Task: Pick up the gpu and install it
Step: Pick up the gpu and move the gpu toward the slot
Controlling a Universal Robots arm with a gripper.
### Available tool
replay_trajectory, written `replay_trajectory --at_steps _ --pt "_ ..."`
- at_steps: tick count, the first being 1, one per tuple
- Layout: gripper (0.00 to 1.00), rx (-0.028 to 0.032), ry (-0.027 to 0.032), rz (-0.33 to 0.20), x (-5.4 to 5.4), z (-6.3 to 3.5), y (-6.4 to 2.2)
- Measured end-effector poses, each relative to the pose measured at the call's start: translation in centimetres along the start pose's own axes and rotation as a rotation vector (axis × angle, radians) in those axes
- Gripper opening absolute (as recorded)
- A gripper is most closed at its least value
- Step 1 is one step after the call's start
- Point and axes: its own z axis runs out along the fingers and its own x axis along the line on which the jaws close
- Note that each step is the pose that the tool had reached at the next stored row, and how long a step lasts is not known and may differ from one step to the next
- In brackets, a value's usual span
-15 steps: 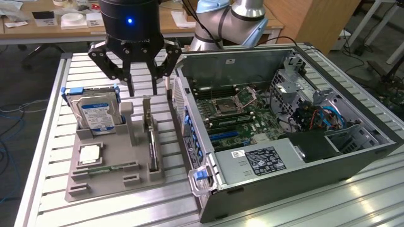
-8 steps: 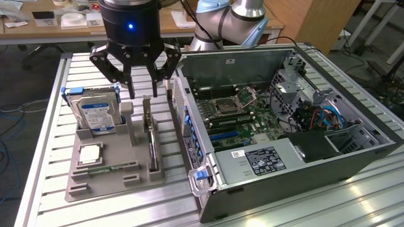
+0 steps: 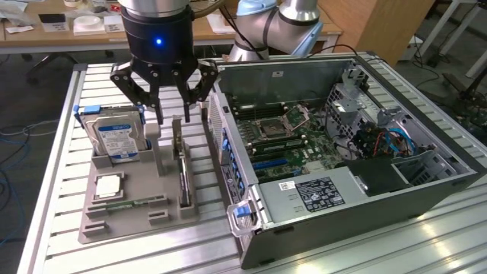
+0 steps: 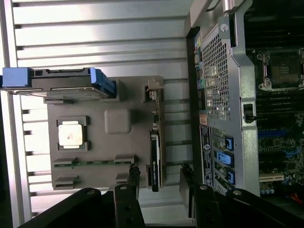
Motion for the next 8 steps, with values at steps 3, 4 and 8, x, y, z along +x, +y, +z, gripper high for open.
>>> replay_trajectory --at_steps 3,4,8 --pt "0.47 -0.0003 -0.0002 0.0 0.0 0.39 -0.02" --pt "0.47 -0.0003 -0.0002 0.0 0.0 0.57 -0.03" --pt "0.47 -0.0002 -0.0003 0.0 0.0 1.3 -0.16"
